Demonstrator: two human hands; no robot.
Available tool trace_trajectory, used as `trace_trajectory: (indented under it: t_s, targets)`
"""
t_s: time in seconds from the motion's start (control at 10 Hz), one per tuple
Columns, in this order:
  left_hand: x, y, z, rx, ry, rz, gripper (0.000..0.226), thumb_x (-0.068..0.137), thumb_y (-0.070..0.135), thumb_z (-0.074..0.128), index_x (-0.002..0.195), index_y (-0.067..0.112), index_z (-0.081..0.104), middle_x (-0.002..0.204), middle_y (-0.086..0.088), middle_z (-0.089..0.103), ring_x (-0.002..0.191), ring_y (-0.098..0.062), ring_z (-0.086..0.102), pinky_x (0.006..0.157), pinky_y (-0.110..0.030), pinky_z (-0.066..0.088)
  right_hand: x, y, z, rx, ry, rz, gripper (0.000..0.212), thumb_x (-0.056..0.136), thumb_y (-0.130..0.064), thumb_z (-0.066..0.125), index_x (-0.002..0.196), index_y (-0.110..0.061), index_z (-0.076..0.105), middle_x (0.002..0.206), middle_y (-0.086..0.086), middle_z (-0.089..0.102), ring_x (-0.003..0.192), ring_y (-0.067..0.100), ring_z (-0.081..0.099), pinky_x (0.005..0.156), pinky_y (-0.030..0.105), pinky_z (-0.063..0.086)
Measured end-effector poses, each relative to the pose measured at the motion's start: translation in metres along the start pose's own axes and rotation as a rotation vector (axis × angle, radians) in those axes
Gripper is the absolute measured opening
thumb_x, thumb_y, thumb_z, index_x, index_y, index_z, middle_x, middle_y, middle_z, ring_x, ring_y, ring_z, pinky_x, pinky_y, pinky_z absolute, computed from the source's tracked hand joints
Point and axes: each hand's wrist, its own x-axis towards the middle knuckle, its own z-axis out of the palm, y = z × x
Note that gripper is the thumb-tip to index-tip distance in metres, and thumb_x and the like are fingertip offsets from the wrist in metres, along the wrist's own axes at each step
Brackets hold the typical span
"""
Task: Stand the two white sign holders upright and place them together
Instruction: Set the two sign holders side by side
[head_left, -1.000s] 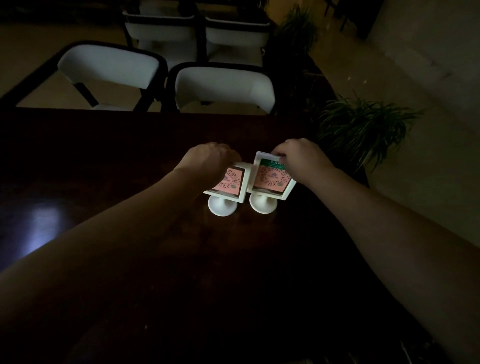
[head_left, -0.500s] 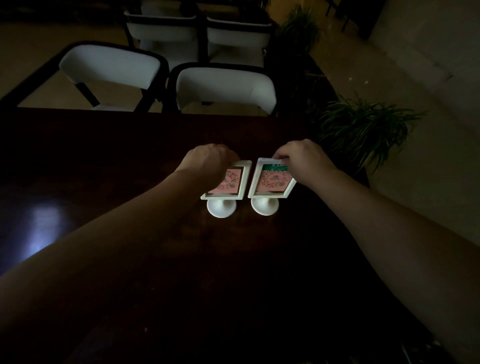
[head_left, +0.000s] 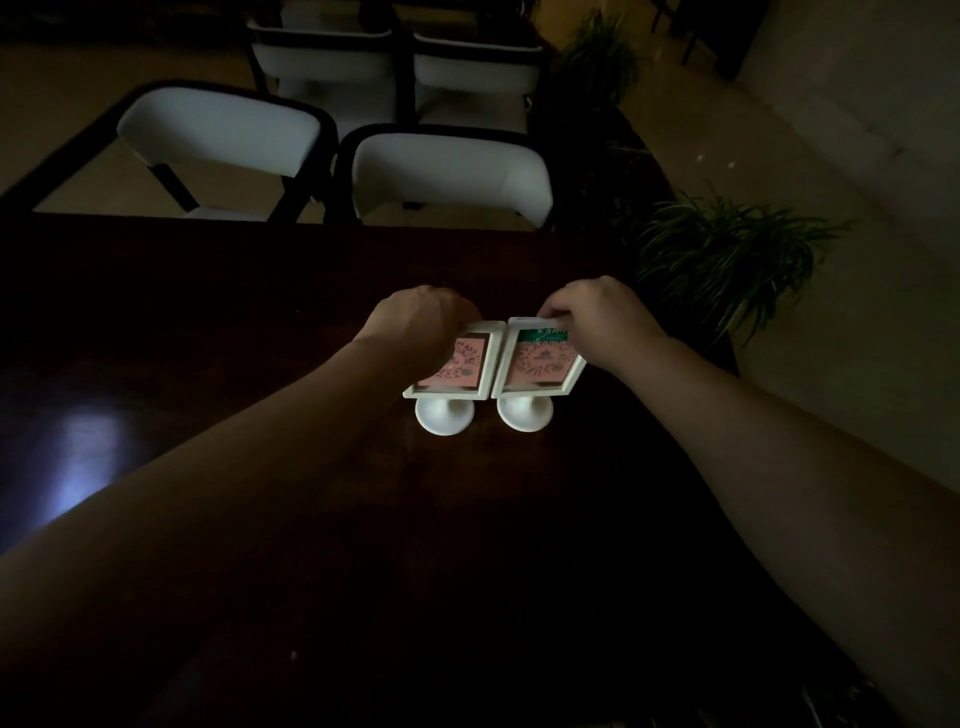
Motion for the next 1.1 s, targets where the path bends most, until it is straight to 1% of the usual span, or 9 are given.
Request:
trace_trajectory:
  t_s: [0.2,0.5,0.8,0.9,1.1]
  targets:
    - [-0.0005,0.0001,0.0014,-0.013,0.033,-0.007,0.034,0.099,0.017,0.046,0.121,0.032,0.066,0.116,0.003,0.070,0.098,-0.022,0.067,0.074,-0.041,0.059,-0.0026,-0.0009,-0.0010,0.005,-0.017,0.032,0.025,0.094,-0.008,0.060,0.109,-0.021,0.075,0.106,0.006,0.071,0.095,0.023,0.066,0.071,0.032,0.052]
    - [-0.0009,0.0024,0.0004,-0.011,0.034,-0.009,0.035,0.098,0.016,0.046,0.122,0.033,0.066,0.115,0.002,0.070,0.095,-0.022,0.068,0.073,-0.041,0.060,-0.0068,-0.0041,-0.0044,-0.006,-0.030,0.037,0.025,0.095,-0.009,0.058,0.112,-0.019,0.074,0.108,0.007,0.071,0.097,0.024,0.065,0.077,0.035,0.055]
    - [0.0007,0.0002,0.0024,-0.064,0.017,-0.022,0.033,0.100,0.019,0.045,0.122,0.034,0.066,0.114,0.002,0.070,0.096,-0.022,0.067,0.075,-0.042,0.059,-0.0058,-0.0027,-0.0032,-0.017,-0.029,0.033,0.026,0.093,-0.008,0.061,0.111,-0.021,0.074,0.108,0.006,0.071,0.097,0.024,0.065,0.078,0.039,0.057]
    - [0.0035,-0.0013,0.0035,-0.061,0.032,-0.028,0.034,0.101,0.021,0.045,0.123,0.035,0.065,0.115,0.004,0.070,0.096,-0.021,0.067,0.074,-0.038,0.058,-0.0045,-0.0006,-0.0032,-0.021,-0.034,0.040,0.027,0.093,-0.008,0.061,0.111,-0.022,0.075,0.108,0.005,0.071,0.098,0.024,0.065,0.079,0.040,0.056]
    - [0.0019,0.0001,0.0031,-0.037,0.042,-0.028,0.035,0.100,0.019,0.047,0.128,0.034,0.062,0.117,0.003,0.069,0.095,-0.020,0.067,0.069,-0.033,0.058,-0.0040,0.0002,-0.0040,-0.028,-0.055,0.045,0.029,0.096,-0.013,0.059,0.119,-0.024,0.072,0.117,0.004,0.070,0.105,0.024,0.063,0.086,0.043,0.054]
